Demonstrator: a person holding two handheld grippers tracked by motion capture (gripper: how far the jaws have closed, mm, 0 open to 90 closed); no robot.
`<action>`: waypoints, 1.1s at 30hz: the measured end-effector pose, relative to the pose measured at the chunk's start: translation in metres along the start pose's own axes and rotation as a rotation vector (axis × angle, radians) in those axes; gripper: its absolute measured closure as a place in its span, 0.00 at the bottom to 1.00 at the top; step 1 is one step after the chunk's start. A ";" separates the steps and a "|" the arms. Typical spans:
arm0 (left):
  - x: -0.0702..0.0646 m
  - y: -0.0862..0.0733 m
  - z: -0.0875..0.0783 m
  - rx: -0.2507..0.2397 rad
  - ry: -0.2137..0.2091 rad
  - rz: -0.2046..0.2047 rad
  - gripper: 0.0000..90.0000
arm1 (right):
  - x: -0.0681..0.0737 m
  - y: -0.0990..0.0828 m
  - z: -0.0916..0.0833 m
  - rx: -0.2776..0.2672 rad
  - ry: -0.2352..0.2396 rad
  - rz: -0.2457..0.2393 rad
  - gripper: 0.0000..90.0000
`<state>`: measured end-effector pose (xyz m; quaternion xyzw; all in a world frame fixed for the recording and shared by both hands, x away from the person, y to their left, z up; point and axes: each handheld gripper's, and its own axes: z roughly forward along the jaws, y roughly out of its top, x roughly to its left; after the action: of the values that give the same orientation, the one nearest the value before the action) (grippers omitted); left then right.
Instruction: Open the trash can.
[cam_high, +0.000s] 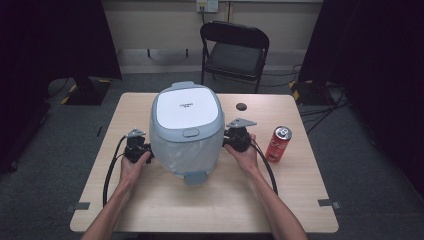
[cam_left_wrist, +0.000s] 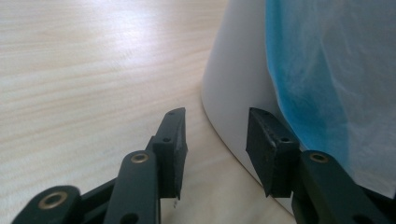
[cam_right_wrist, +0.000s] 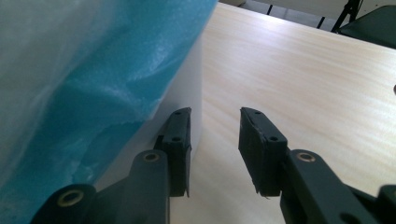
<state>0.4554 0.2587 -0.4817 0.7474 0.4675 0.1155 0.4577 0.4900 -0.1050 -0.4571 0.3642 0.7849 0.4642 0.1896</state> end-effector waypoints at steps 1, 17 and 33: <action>0.000 0.000 0.000 0.000 0.000 0.000 0.66 | 0.000 0.000 0.000 0.000 0.000 0.000 0.72; -0.021 -0.010 -0.017 0.052 -0.048 0.060 0.84 | 0.028 -0.022 -0.039 0.011 0.047 -0.032 0.76; -0.038 -0.028 -0.038 0.077 -0.084 0.083 0.81 | 0.045 -0.034 -0.061 0.025 0.072 -0.050 0.73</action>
<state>0.3957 0.2545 -0.4734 0.7874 0.4204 0.0848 0.4428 0.4082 -0.1182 -0.4542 0.3299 0.8057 0.4623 0.1682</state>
